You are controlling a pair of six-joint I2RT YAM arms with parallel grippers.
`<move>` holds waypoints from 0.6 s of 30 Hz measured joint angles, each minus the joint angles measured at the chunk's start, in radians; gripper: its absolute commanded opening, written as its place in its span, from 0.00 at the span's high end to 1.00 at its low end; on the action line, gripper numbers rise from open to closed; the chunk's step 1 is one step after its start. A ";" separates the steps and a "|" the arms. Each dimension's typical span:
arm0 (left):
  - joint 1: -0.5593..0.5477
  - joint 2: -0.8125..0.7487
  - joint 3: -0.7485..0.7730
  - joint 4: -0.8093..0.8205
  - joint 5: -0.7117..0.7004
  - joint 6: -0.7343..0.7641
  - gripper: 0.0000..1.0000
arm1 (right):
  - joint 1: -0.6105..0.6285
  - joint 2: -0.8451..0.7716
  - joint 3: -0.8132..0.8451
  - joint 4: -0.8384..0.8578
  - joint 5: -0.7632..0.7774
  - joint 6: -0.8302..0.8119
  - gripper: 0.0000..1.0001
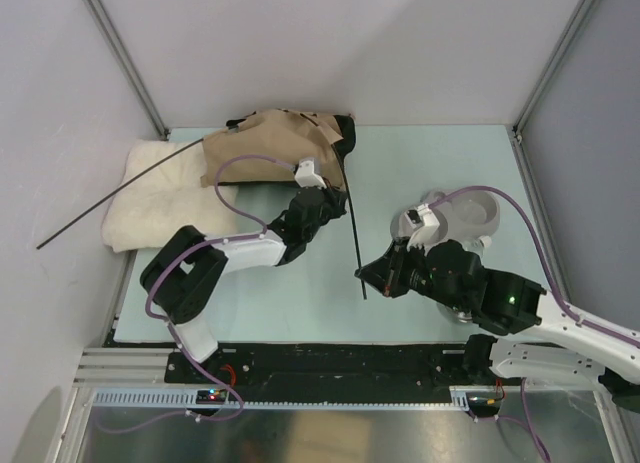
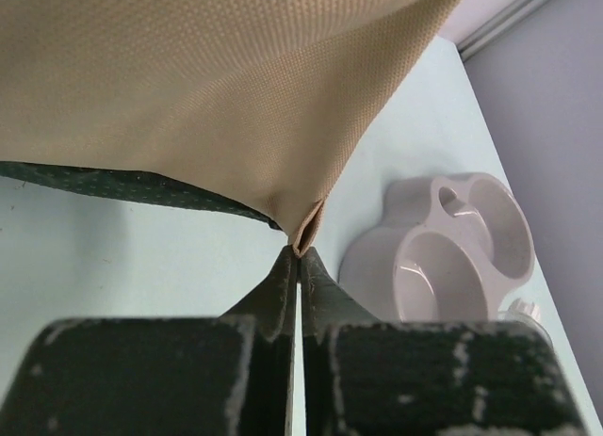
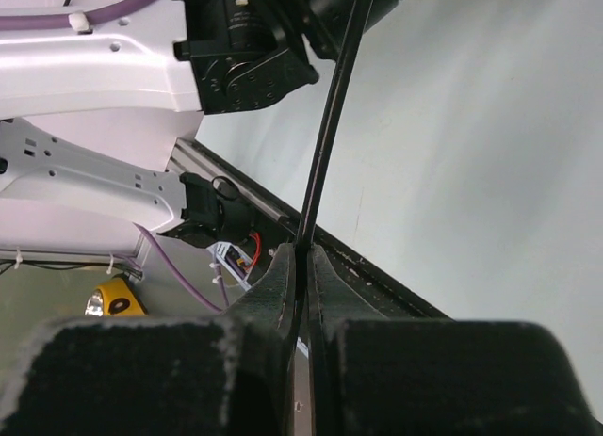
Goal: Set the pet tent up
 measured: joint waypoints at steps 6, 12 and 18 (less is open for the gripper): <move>0.013 -0.066 -0.056 0.019 0.088 0.030 1.00 | -0.011 -0.041 0.000 -0.026 0.032 -0.022 1.00; 0.018 -0.113 -0.089 0.032 0.171 0.050 1.00 | -0.022 -0.070 -0.013 -0.030 0.053 -0.040 1.00; 0.022 -0.178 -0.157 0.038 0.202 0.055 1.00 | -0.022 -0.067 -0.066 0.018 0.053 -0.079 1.00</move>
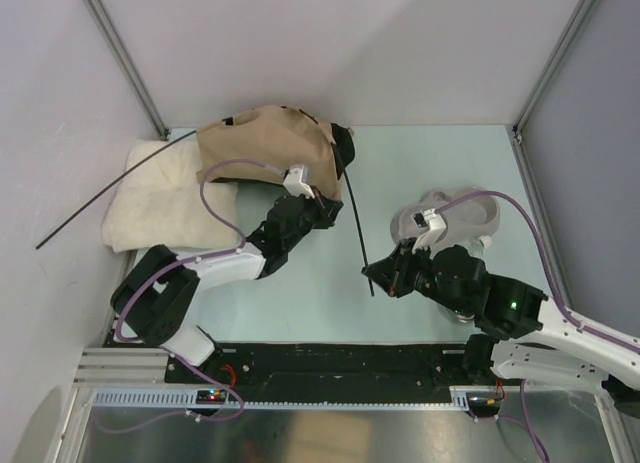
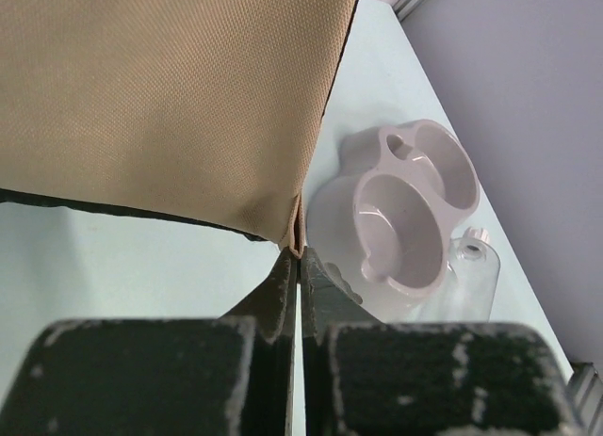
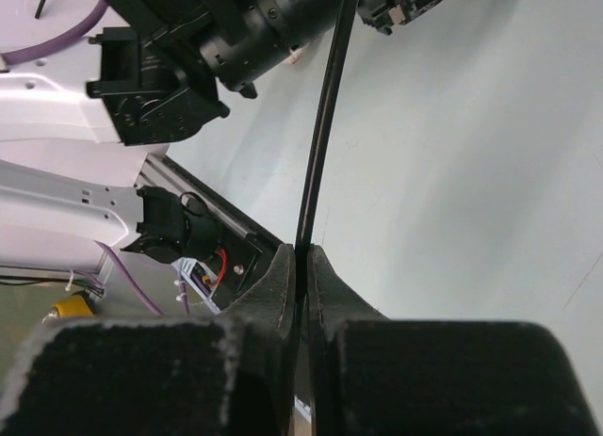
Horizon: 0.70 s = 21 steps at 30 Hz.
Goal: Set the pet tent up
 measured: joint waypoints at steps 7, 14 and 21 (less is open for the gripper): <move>0.006 -0.128 -0.102 0.003 0.004 -0.034 1.00 | 0.000 0.084 -0.049 0.147 -0.037 -0.050 1.00; 0.012 -0.248 -0.176 -0.027 0.012 -0.115 1.00 | -0.023 0.189 -0.062 0.298 -0.109 -0.092 1.00; 0.015 -0.333 -0.231 -0.072 0.029 -0.151 1.00 | -0.033 0.232 -0.063 0.365 -0.163 -0.106 1.00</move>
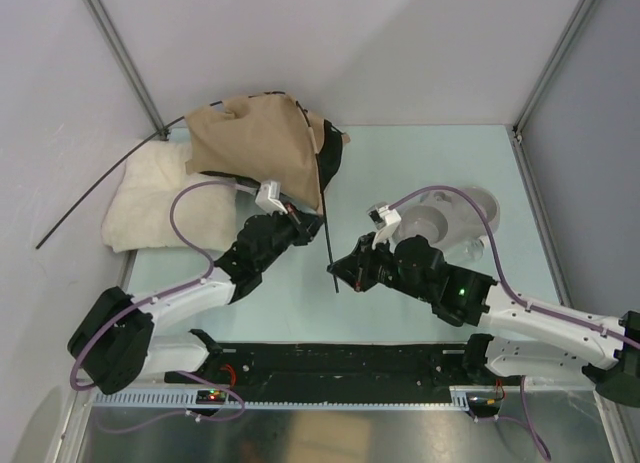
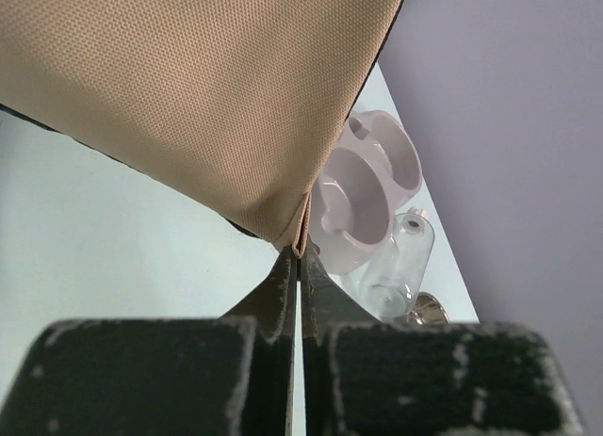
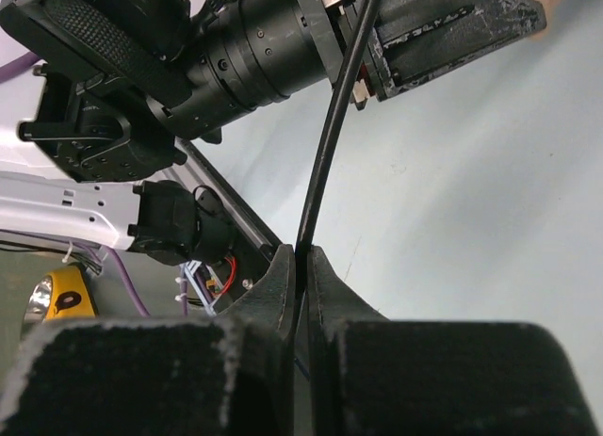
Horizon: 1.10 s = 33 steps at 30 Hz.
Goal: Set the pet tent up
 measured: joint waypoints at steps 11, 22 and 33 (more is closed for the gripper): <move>-0.041 -0.064 -0.012 -0.073 0.012 -0.004 1.00 | 0.000 0.042 -0.011 0.071 -0.009 -0.037 1.00; -0.198 -0.080 -0.024 -0.199 0.154 -0.005 1.00 | -0.004 0.039 -0.015 0.177 0.094 -0.093 1.00; -0.208 -0.072 0.018 -0.277 0.111 -0.004 0.87 | 0.033 -0.118 -0.087 0.090 0.184 -0.102 1.00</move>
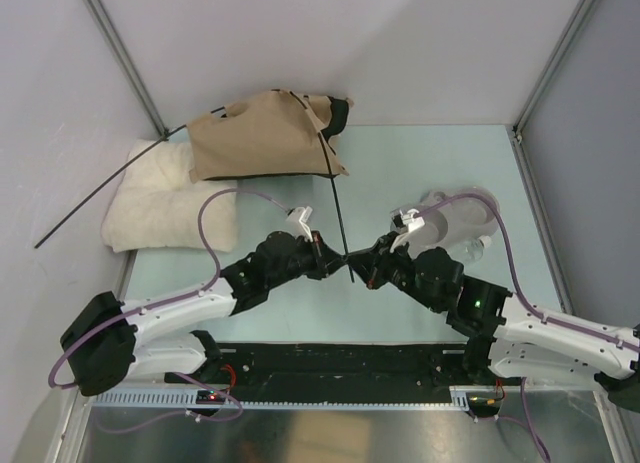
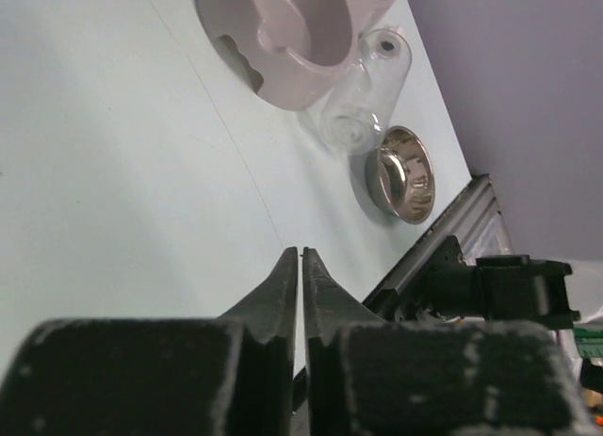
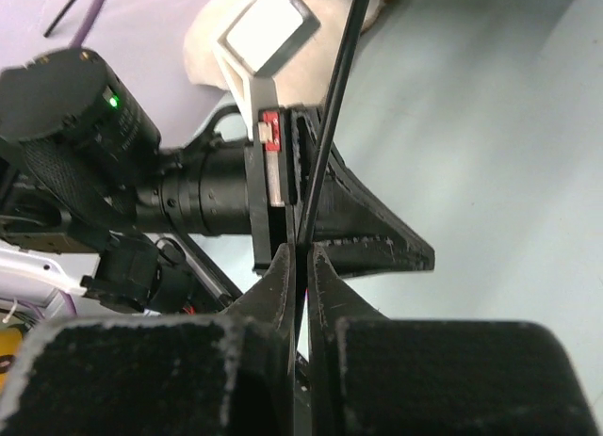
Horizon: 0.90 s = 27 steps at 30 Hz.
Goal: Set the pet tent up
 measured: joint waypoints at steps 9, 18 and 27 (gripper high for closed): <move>0.053 -0.039 0.078 -0.132 -0.140 0.016 0.36 | 0.008 -0.024 -0.011 -0.061 0.013 -0.002 1.00; 0.174 -0.301 0.144 -0.360 -0.402 0.000 0.17 | 0.012 0.016 -0.011 -0.055 0.022 -0.010 1.00; 0.316 -0.095 0.585 -0.388 -0.343 0.043 0.01 | 0.037 0.042 -0.011 -0.054 0.037 -0.039 1.00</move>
